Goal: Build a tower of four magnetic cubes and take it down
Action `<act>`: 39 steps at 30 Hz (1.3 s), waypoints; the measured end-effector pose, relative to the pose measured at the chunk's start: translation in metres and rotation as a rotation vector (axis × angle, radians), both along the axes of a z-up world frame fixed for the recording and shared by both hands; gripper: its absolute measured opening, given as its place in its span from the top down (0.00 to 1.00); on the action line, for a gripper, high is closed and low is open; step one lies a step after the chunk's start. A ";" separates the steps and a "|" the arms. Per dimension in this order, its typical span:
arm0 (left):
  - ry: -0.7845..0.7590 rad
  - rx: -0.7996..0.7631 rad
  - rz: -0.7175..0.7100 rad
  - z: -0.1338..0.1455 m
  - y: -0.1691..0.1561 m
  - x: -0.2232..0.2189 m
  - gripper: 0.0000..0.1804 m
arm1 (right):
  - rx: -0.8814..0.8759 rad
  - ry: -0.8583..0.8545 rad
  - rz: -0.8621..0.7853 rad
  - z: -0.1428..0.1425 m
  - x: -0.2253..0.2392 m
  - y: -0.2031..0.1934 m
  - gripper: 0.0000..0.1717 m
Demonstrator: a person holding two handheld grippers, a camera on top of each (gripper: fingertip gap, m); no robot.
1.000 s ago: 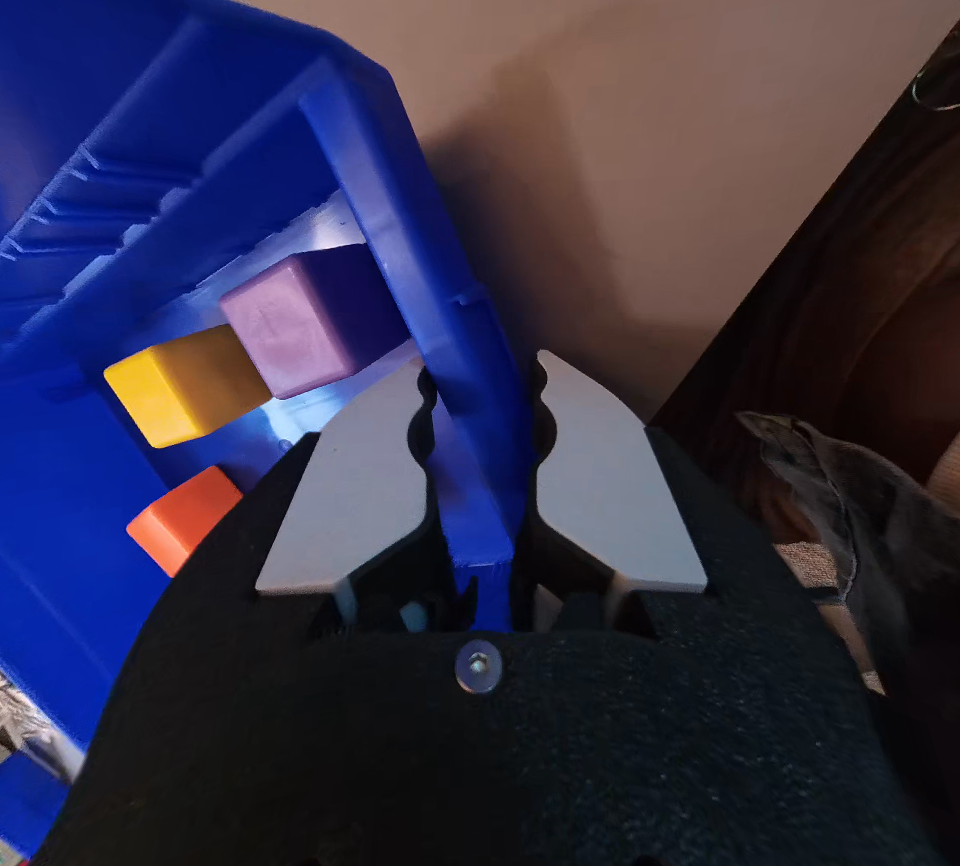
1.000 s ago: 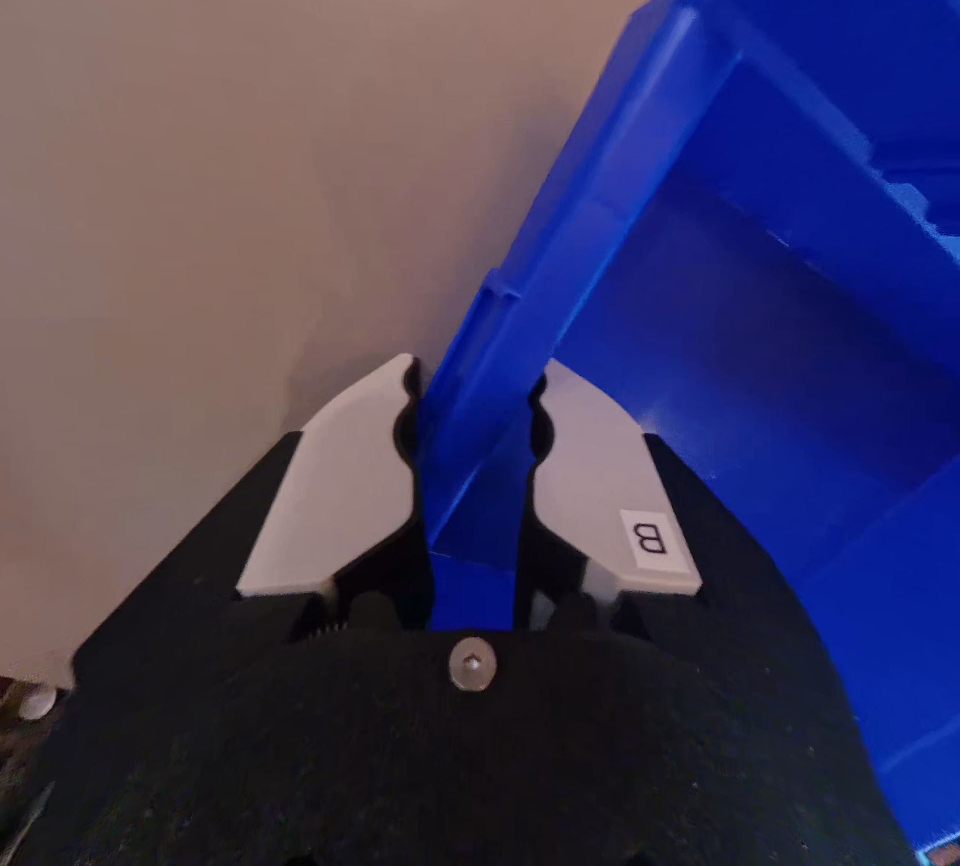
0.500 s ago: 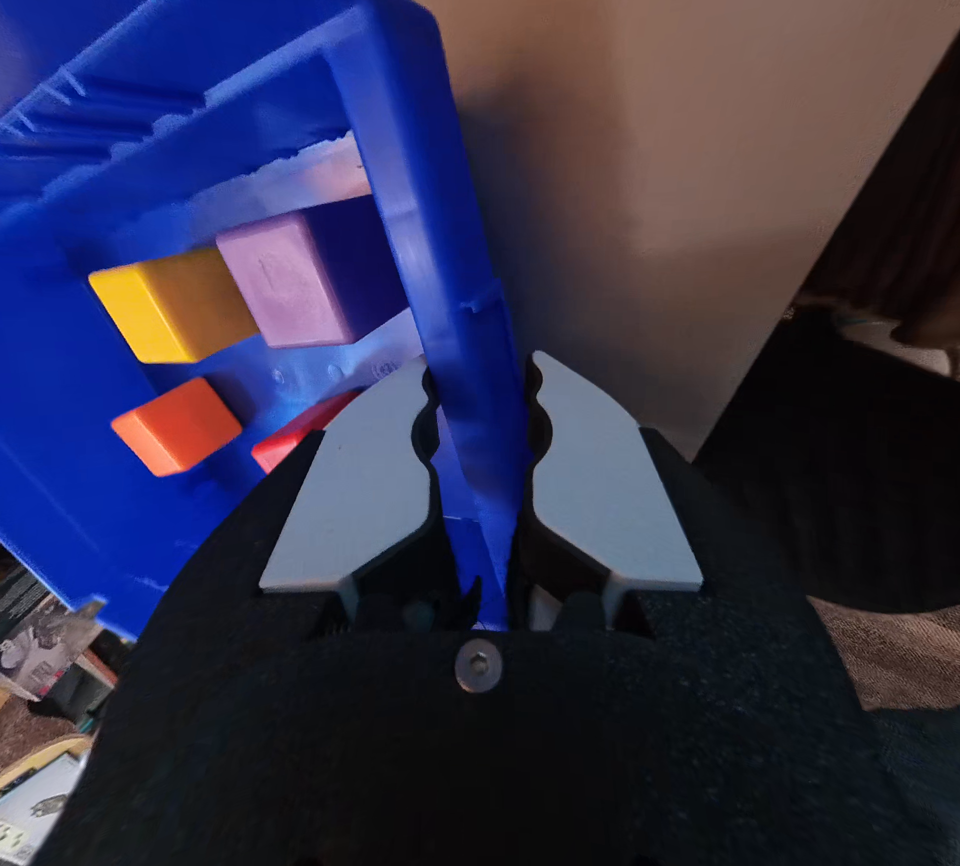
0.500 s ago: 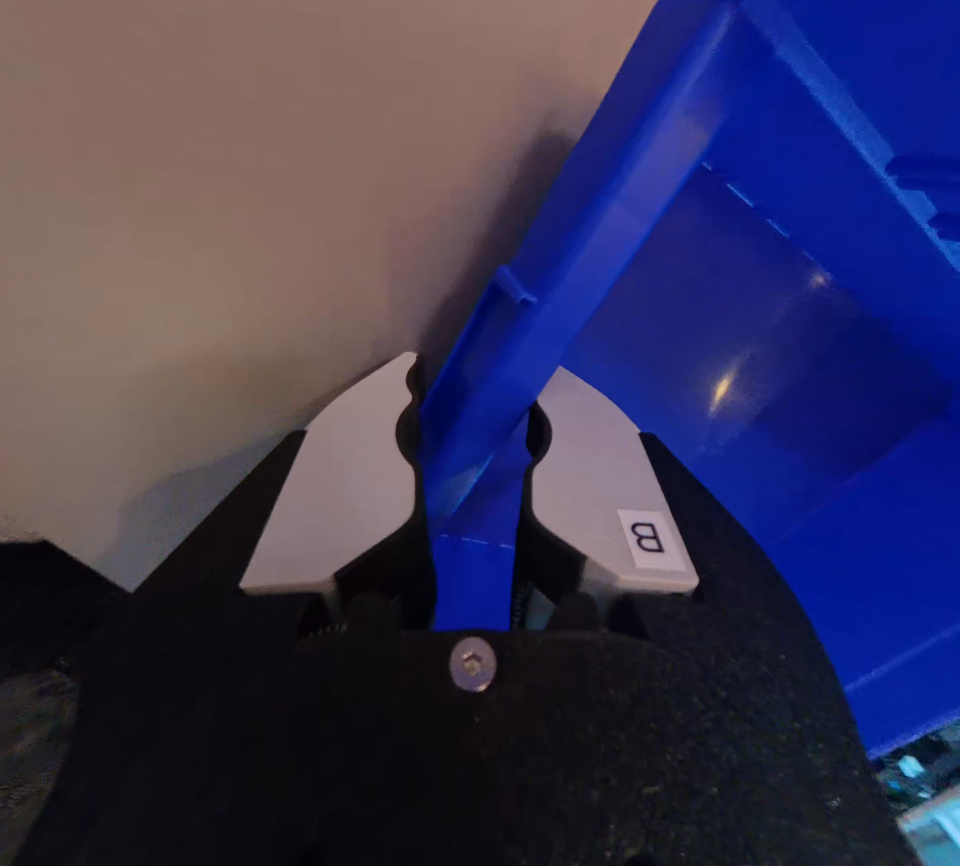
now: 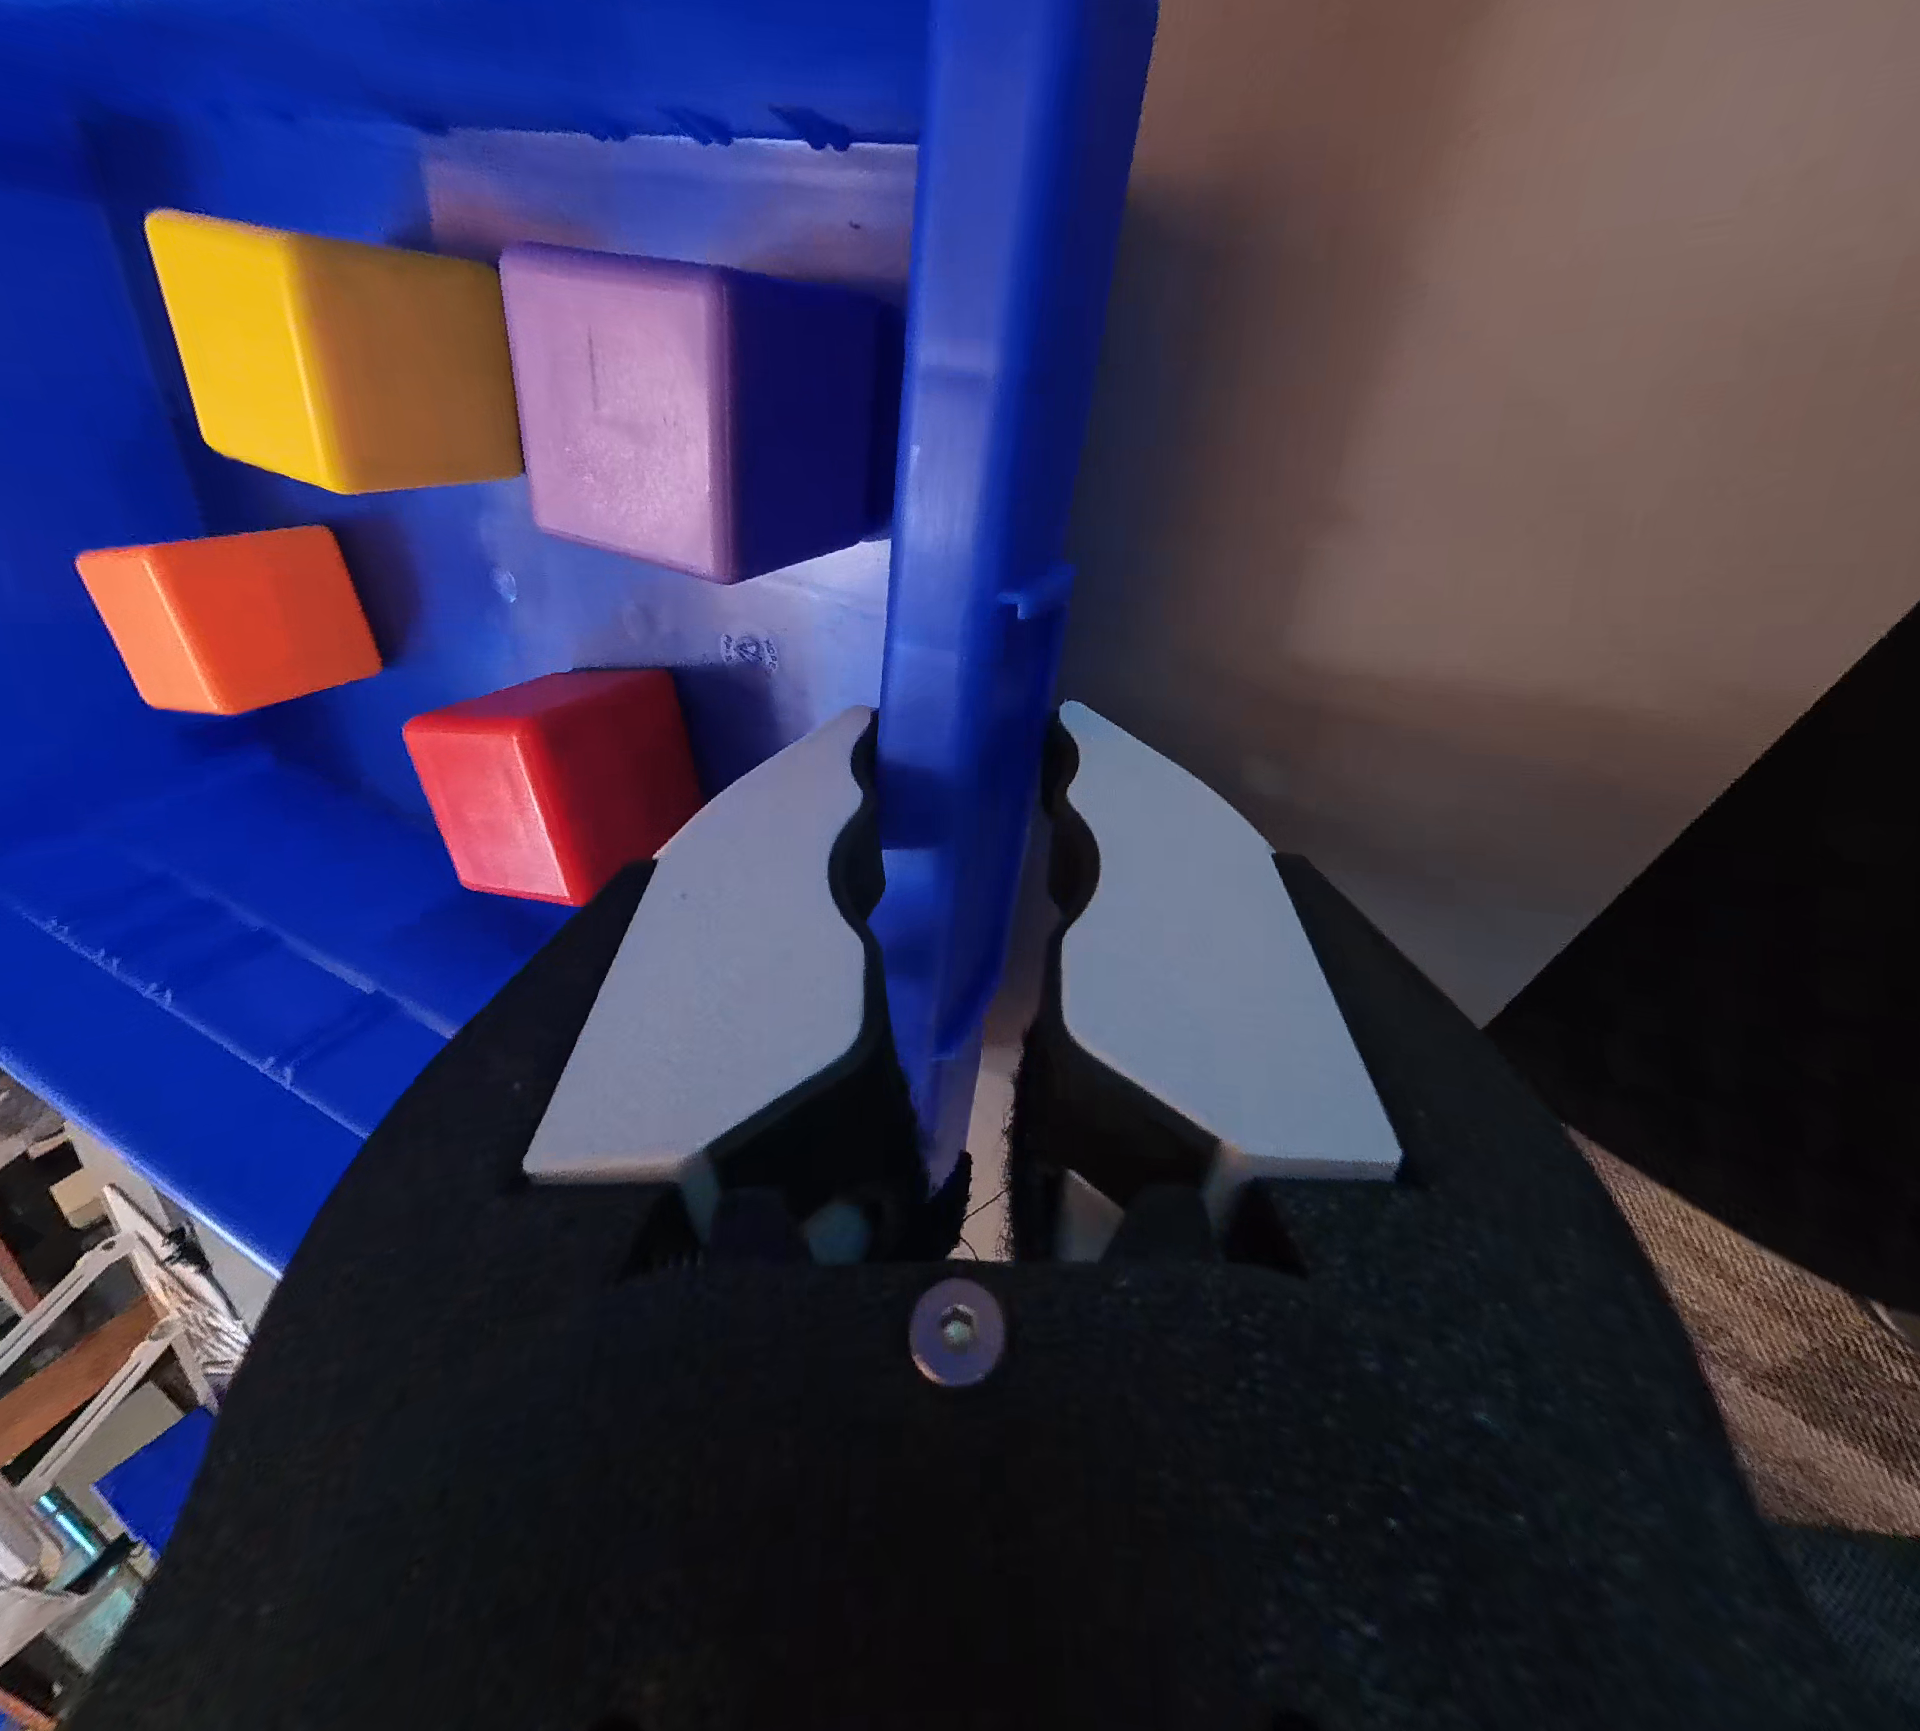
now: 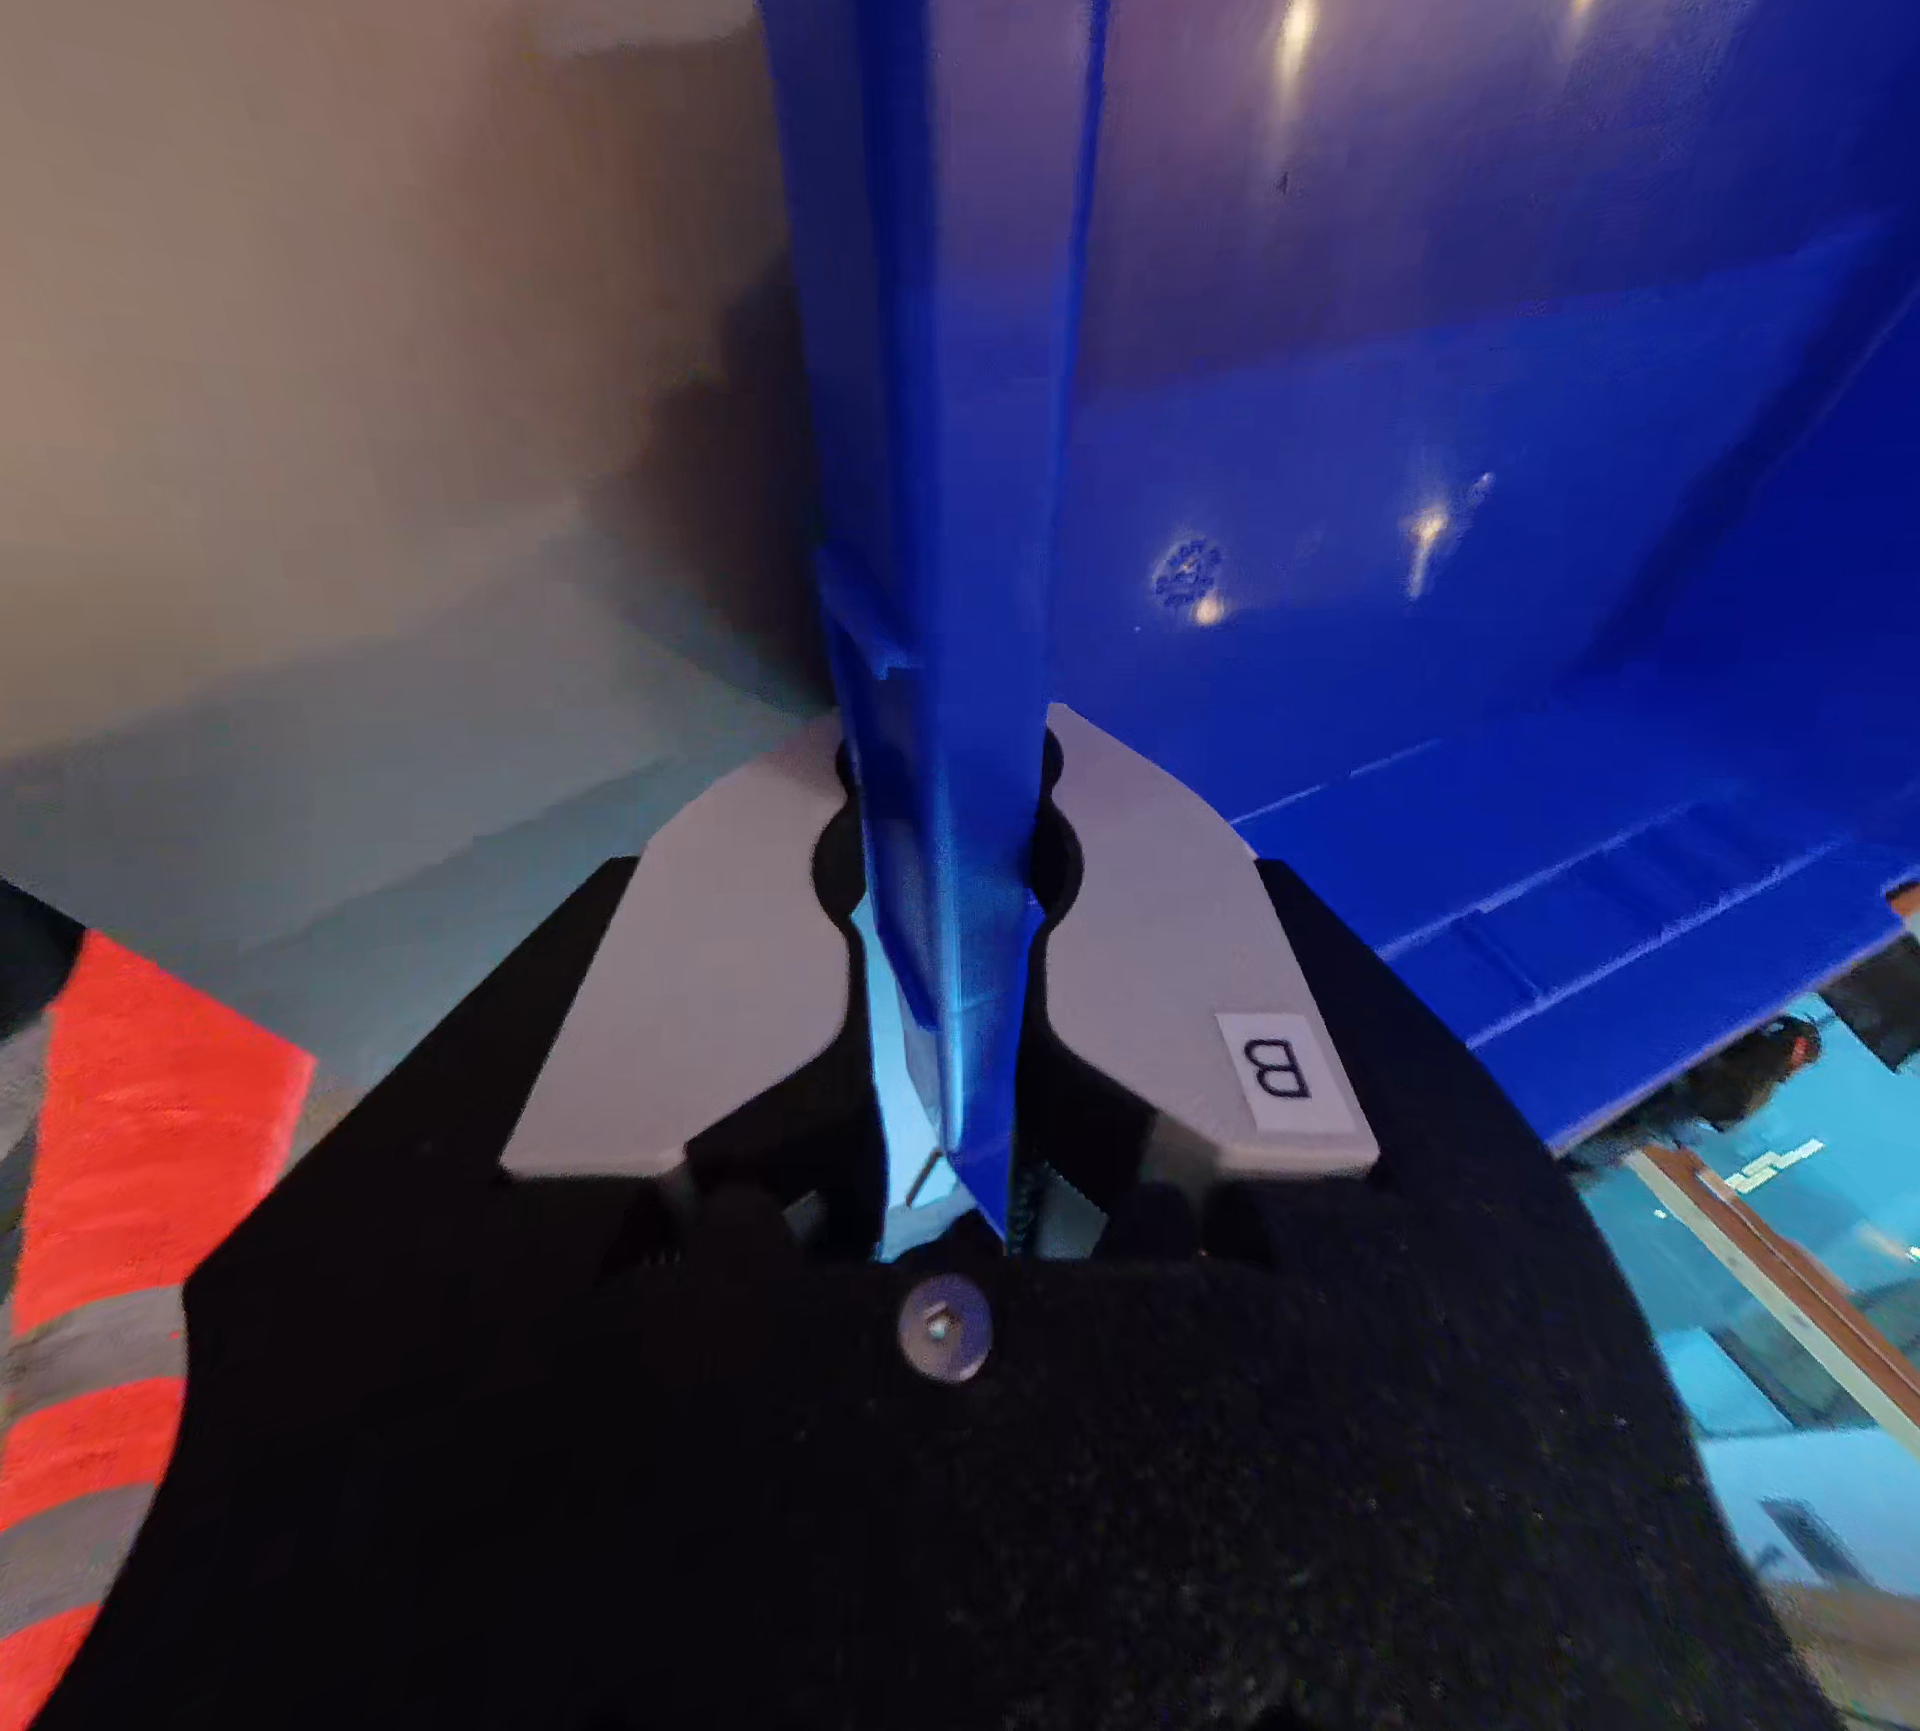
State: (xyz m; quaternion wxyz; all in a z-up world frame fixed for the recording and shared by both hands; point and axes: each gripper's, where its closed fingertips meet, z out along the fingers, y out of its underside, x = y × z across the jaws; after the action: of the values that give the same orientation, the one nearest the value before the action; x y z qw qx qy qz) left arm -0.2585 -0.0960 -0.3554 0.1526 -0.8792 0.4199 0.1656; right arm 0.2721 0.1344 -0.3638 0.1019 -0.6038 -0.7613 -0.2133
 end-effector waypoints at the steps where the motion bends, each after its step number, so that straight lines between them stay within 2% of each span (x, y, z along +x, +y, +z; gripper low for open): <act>1: 0.006 -0.010 -0.005 0.000 -0.001 -0.003 0.85 | 0.007 -0.008 0.010 0.000 0.006 0.001 0.83; 5: 0.032 -0.040 -0.019 0.000 -0.008 -0.026 0.85 | 0.026 -0.005 0.029 0.000 0.019 -0.001 0.83; 14: 0.011 0.022 -0.192 0.001 -0.018 -0.062 0.85 | 0.075 0.016 -0.014 0.002 0.036 -0.008 0.82; 21: 0.046 -0.029 -0.209 0.001 -0.030 -0.087 0.85 | 0.102 0.045 -0.040 0.002 0.043 -0.007 0.82; 29: 0.045 -0.035 -0.074 0.001 -0.040 -0.099 0.85 | 0.127 0.060 -0.088 0.003 0.056 -0.010 0.81; 33: 0.031 0.008 -0.102 0.002 -0.040 -0.108 0.85 | 0.136 0.071 -0.092 0.003 0.061 -0.009 0.81; 39: 0.045 -0.008 -0.182 0.002 -0.049 -0.132 0.86 | 0.157 0.073 -0.106 0.003 0.066 -0.009 0.81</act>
State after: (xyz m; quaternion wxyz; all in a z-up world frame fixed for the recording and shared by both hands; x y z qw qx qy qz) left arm -0.3906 -0.1447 -0.3532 0.1539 -0.8341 0.5020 0.1691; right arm 0.3377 0.1252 -0.3608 0.1652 -0.6408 -0.7050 -0.2551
